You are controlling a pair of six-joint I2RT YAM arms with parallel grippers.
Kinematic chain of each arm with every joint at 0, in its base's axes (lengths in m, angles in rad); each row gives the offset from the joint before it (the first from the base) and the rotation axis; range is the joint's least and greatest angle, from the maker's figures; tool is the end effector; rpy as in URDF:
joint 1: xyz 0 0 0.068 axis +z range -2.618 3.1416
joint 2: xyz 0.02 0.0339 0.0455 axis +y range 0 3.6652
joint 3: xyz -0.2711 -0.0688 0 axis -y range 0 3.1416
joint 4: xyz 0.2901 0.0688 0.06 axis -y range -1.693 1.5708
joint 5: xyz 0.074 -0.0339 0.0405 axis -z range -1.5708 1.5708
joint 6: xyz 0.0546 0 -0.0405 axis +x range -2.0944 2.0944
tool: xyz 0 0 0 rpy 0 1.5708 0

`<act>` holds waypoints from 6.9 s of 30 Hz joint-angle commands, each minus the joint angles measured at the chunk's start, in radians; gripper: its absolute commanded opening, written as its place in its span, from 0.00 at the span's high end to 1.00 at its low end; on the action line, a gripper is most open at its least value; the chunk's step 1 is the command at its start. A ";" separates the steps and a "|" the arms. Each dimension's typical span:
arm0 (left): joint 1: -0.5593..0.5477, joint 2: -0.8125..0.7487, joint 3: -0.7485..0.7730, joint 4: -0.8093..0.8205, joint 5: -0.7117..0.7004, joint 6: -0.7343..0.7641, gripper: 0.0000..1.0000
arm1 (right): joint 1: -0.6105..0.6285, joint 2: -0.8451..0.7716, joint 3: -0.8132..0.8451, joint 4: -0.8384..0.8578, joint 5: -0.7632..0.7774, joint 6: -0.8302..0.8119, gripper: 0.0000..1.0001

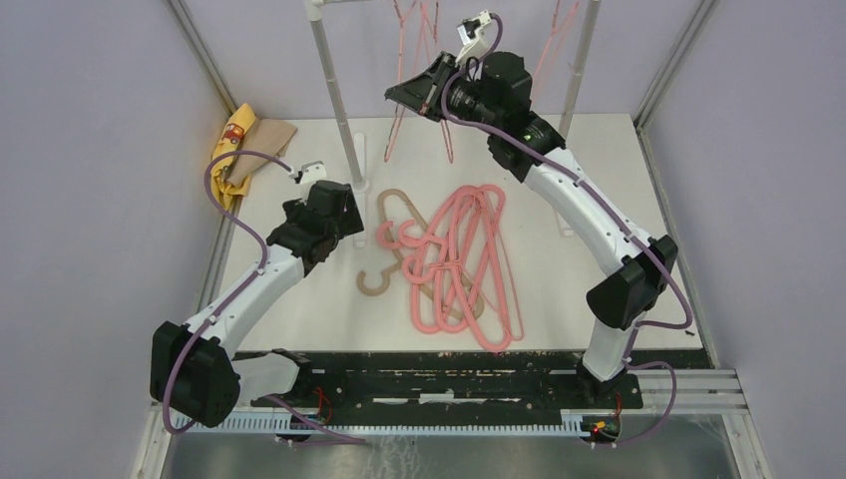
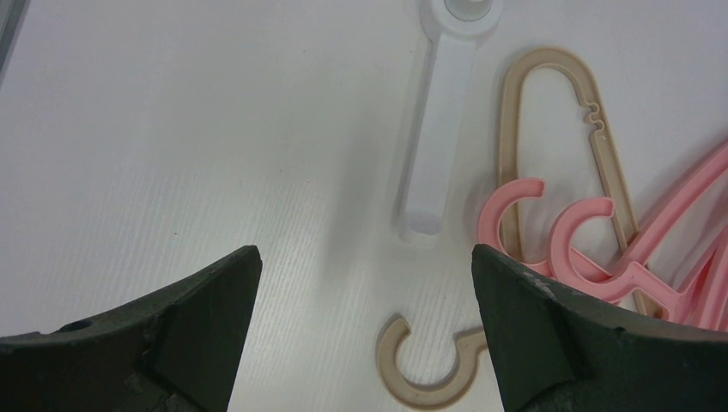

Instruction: Organize the hangers

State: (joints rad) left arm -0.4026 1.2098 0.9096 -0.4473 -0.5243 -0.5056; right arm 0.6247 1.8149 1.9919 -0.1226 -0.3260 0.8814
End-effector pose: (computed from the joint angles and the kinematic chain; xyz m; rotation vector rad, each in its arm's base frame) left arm 0.2941 -0.0955 0.2562 -0.3685 2.1711 0.1085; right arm 0.3840 0.2985 0.4935 -0.0743 1.7039 1.4150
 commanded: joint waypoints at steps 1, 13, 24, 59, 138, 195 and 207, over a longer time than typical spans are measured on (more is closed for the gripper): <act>0.003 -0.025 -0.005 0.031 -0.026 0.019 0.01 | -0.061 -0.026 -0.049 0.098 0.077 0.074 0.99; 0.003 -0.023 -0.020 0.033 -0.022 0.022 0.01 | -0.160 -0.061 -0.139 0.049 0.107 0.128 0.99; 0.002 0.004 -0.027 0.054 0.007 0.012 0.01 | -0.274 -0.250 -0.446 0.122 0.161 0.194 0.99; 0.004 -0.009 -0.034 0.045 -0.004 0.009 0.01 | -0.506 -0.502 -0.552 -0.060 0.065 0.049 0.44; 0.002 0.054 -0.036 0.053 -0.017 -0.022 0.01 | 0.084 -0.487 -0.830 0.100 -0.067 -0.114 0.99; 0.003 0.098 -0.058 0.085 0.015 -0.016 0.01 | -0.255 -0.123 -0.454 0.506 0.064 0.265 0.99; 0.004 0.103 -0.061 0.085 0.009 -0.017 0.01 | -0.374 -0.212 -0.588 0.524 0.007 0.321 0.99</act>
State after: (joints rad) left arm -0.4023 1.3113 0.8474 -0.4088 -0.5133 -0.5060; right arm 0.2802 1.6527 1.4311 0.3691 -0.2920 1.1599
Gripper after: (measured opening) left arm 0.990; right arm 0.016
